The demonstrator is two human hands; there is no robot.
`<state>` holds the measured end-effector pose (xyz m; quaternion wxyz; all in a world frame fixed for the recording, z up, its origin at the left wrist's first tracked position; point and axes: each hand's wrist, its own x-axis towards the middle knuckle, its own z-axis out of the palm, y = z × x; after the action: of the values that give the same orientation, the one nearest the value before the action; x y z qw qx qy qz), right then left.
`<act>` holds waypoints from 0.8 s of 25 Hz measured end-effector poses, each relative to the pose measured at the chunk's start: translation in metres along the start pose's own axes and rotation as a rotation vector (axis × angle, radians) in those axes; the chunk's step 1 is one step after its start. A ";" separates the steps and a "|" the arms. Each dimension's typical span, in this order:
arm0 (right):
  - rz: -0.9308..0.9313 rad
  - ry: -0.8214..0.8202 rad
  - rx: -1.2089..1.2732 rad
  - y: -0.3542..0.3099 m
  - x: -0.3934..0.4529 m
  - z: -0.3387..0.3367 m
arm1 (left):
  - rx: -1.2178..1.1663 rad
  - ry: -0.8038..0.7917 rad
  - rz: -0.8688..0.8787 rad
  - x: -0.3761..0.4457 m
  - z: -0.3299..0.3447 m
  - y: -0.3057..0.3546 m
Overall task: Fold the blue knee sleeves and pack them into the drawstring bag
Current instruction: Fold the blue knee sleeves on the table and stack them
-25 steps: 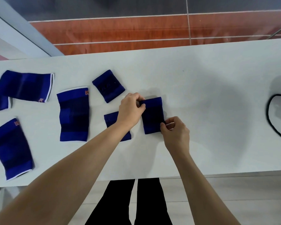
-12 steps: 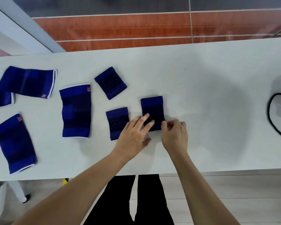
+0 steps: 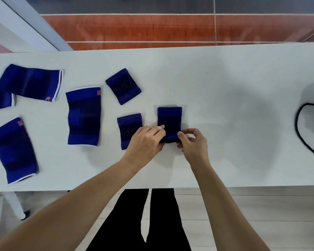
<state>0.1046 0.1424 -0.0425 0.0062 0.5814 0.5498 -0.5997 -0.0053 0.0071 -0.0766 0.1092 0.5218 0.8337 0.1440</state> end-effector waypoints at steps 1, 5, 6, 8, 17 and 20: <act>0.010 -0.004 0.014 0.000 0.001 -0.001 | 0.010 -0.008 -0.008 -0.001 0.001 0.001; -0.149 0.057 -0.057 0.007 0.000 -0.004 | 0.009 0.072 -0.015 -0.002 0.003 0.005; -0.339 0.109 -0.214 0.012 0.000 -0.007 | -0.017 0.089 -0.017 -0.001 0.001 0.004; -0.750 0.153 -0.591 0.023 0.005 -0.014 | -0.056 0.094 -0.020 -0.001 -0.003 0.002; -0.730 -0.066 -0.576 0.016 0.036 -0.014 | -0.232 -0.020 -0.161 0.003 -0.014 -0.004; -0.589 -0.097 -0.443 0.004 0.039 -0.012 | -0.356 -0.009 -0.296 0.011 -0.012 -0.009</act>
<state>0.1031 0.1736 -0.0691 -0.0148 0.3538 0.8090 -0.4692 -0.0218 0.0117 -0.0688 0.2231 0.3669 0.8621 0.2691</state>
